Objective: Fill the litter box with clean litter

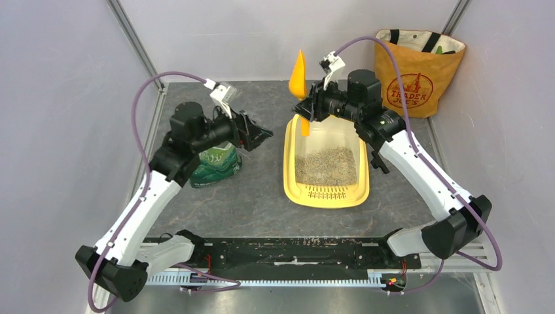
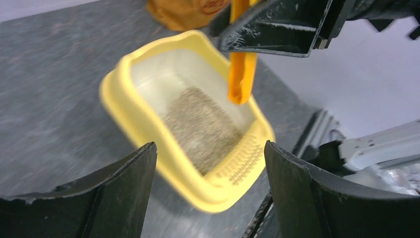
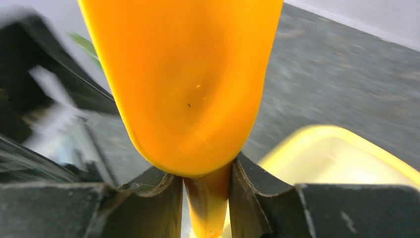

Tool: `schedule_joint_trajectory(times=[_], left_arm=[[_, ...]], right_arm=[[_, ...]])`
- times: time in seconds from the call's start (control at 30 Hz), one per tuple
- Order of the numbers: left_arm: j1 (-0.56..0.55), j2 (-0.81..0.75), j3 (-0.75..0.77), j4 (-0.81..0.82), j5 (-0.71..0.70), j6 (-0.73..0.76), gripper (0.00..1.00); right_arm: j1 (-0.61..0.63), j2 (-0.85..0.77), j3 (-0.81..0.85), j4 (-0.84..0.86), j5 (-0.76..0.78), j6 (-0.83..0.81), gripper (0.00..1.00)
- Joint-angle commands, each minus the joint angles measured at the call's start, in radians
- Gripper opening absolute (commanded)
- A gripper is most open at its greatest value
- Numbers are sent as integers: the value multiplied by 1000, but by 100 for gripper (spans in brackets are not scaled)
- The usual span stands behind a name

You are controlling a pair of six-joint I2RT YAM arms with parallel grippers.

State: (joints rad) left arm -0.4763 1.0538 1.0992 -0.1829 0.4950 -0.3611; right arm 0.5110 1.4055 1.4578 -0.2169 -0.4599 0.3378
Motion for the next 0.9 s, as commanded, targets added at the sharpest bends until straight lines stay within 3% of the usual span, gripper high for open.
schedule_joint_trajectory(times=[0.0, 0.13, 0.3, 0.63, 0.87], left_arm=[[106, -5, 194, -404, -53, 270, 86], [138, 87, 356, -471, 2, 261, 86], [124, 195, 441, -434, 126, 86, 87], [78, 254, 384, -274, 161, -82, 83], [62, 282, 299, -239, 157, -157, 72]], right_arm=[[0, -40, 32, -335, 285, -519, 0], [22, -58, -2, -389, 409, -741, 0], [106, -76, 2, -438, 514, -932, 0], [224, -46, 56, -515, 596, -1066, 0], [284, -56, 41, -487, 638, -1130, 0]])
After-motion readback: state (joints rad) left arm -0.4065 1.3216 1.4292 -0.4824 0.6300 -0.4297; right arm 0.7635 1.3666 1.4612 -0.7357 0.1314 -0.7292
